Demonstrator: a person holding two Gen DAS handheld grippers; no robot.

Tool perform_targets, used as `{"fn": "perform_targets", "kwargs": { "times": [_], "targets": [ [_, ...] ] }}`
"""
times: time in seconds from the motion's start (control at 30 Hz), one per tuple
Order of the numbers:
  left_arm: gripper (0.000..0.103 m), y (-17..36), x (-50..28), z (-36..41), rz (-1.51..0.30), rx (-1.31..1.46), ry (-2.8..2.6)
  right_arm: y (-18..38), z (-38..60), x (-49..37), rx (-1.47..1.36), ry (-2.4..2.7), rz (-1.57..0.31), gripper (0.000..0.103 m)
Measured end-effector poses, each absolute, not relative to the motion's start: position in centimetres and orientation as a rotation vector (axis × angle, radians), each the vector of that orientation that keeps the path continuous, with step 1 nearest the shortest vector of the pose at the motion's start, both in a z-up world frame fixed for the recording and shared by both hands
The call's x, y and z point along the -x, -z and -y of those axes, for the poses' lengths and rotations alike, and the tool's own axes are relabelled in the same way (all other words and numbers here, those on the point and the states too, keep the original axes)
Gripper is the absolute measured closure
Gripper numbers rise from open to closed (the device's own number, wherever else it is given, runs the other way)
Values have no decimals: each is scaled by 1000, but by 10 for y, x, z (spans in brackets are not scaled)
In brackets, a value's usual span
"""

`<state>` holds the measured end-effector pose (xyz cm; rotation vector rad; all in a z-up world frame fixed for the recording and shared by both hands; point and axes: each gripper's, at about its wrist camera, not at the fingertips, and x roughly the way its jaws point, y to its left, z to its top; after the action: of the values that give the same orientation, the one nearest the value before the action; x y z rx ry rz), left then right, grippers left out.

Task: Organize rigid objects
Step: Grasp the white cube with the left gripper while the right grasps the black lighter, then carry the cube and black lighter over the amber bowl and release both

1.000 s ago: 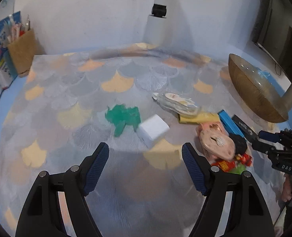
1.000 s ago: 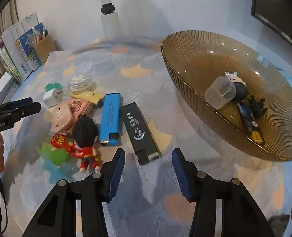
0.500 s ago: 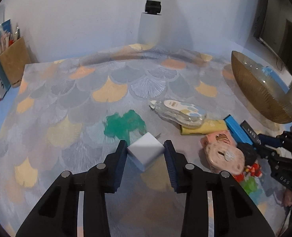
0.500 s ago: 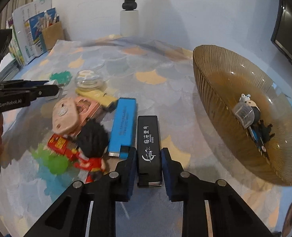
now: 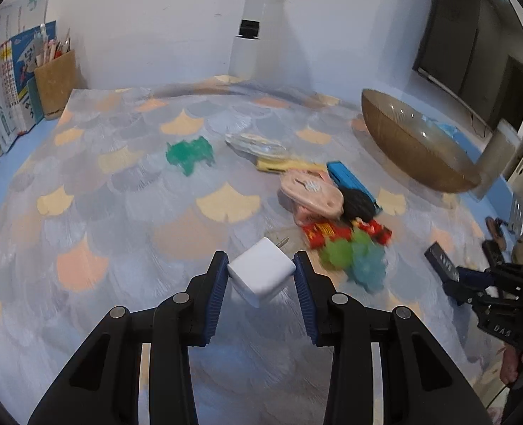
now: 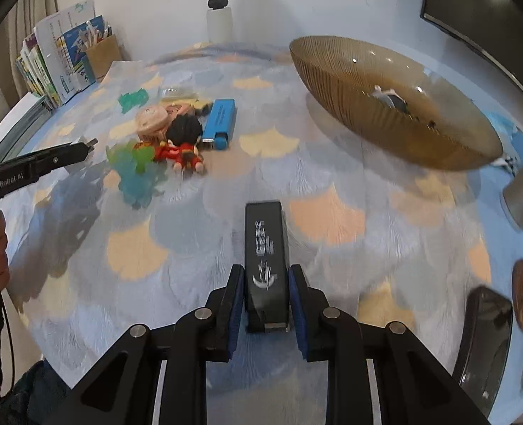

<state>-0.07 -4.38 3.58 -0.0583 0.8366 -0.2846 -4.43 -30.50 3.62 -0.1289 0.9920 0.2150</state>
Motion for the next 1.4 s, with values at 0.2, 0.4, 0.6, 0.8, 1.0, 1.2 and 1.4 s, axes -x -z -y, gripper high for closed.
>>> {"fn": "perform_targets", "kwargs": {
  "times": [0.2, 0.4, 0.6, 0.8, 1.0, 1.2, 1.4],
  "targets": [
    [68, -36, 11, 48, -837, 49, 285, -32, 306, 34, 102, -185, -973, 60],
    [68, -43, 18, 53, -820, 32, 284, -35, 280, 43, 170, -218, -945, 79],
    [68, -64, 18, 68, -786, 16, 323, -54, 282, 61, 118, -299, -932, 79],
    [68, -127, -4, 109, -673, 10, 400, -138, 338, 54, 94, -164, -743, 79],
    [68, -181, -42, 183, -576, -44, 483, -208, 397, 24, 64, -7, -609, 79],
    [68, -161, -85, 241, -651, -43, 531, -197, 426, -16, 9, 14, -674, 79],
    [68, -102, -110, 272, -799, -59, 540, -138, 440, -53, -31, 11, -867, 79]
  ]
}}
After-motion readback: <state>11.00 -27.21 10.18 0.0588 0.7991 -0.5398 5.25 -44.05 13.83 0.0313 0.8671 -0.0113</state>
